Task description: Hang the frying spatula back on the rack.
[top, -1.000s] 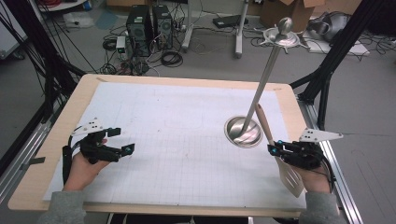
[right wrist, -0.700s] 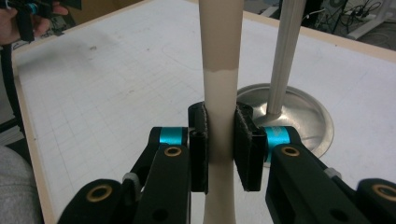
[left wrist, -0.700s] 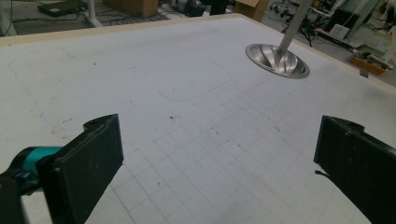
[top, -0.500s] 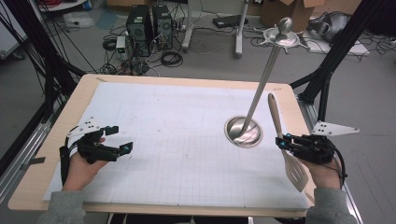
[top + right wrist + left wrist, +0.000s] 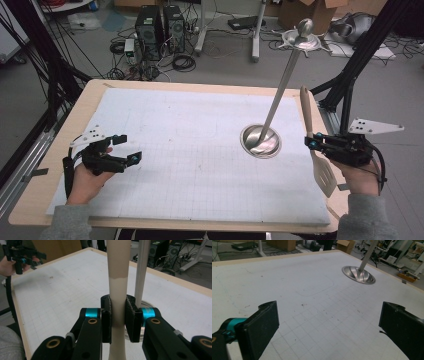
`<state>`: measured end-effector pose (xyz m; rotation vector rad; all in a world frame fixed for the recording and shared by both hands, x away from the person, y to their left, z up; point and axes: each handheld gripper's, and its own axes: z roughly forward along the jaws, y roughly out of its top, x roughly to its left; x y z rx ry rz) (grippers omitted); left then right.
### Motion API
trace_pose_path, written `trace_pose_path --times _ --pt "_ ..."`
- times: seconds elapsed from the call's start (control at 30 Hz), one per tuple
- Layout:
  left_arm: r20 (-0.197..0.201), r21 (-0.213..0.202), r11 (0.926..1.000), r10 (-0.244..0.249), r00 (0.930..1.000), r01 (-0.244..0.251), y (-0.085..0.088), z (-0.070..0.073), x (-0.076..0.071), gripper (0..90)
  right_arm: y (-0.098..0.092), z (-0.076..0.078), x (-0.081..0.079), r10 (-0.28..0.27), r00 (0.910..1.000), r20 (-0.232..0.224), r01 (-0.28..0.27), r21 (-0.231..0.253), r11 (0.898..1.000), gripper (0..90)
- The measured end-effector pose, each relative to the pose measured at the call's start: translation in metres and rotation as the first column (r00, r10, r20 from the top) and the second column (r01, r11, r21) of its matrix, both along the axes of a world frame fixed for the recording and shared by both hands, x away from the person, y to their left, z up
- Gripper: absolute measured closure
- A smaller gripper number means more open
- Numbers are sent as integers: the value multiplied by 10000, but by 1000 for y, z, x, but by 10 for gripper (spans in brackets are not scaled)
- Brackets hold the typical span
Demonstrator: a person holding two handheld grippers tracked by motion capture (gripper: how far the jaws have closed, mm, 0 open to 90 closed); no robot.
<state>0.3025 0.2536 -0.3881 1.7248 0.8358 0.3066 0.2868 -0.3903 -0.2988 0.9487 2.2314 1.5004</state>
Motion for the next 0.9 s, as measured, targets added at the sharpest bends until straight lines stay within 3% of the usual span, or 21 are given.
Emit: trace_pose_path --times 0.3,0.5,0.67,0.9 --pt "-11 28 10000 18 10000 -18 -1 0 0 33 -4 18 3 -12 10000 81 12 -70 10000 780" --pt "-23 -124 9999 -44 10000 44 -1 1 0 33 -7 23 5 -25 9999 111 25 -6 10000 780" --pt "-52 -105 9999 -31 10000 31 -1 0 0 33 -13 25 7 -159 9998 143 153 383 9992 780" --pt "-64 -71 10000 -23 10000 23 0 -1 0 33 -20 28 11 -258 9996 66 255 426 9988 780"
